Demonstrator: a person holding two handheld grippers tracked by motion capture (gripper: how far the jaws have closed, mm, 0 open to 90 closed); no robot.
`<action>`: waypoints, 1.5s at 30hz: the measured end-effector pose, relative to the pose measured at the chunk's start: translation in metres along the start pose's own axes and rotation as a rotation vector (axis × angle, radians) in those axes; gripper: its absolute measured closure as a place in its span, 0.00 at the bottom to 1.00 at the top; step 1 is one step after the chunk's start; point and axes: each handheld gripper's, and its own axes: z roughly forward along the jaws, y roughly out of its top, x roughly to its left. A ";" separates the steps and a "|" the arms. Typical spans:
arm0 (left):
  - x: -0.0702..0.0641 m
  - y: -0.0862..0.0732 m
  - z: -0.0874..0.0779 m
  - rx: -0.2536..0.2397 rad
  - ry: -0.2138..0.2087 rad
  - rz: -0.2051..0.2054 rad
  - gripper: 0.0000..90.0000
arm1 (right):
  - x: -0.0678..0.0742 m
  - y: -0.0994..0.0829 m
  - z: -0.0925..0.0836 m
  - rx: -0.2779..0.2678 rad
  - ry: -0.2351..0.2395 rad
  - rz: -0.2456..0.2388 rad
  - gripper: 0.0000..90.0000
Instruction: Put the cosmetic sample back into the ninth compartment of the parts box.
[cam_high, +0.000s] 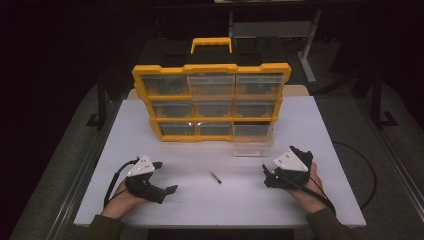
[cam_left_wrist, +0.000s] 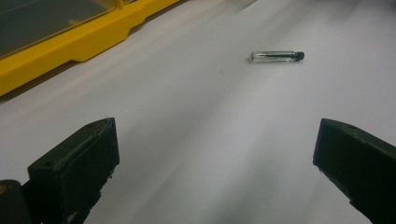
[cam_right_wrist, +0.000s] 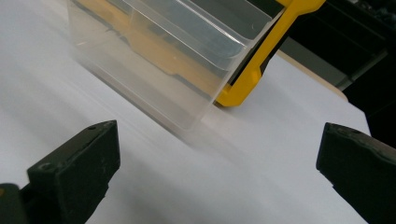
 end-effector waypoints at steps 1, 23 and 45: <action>0.000 0.000 0.000 0.000 0.000 0.000 0.00 | 0.000 0.000 0.000 0.001 0.004 0.008 0.00; 0.000 0.000 0.000 -0.004 0.002 0.000 0.00 | -0.019 -0.003 0.003 0.032 0.135 0.240 0.00; -0.001 0.000 0.001 0.000 -0.004 -0.003 0.00 | -0.032 -0.010 0.002 0.001 0.293 0.266 0.00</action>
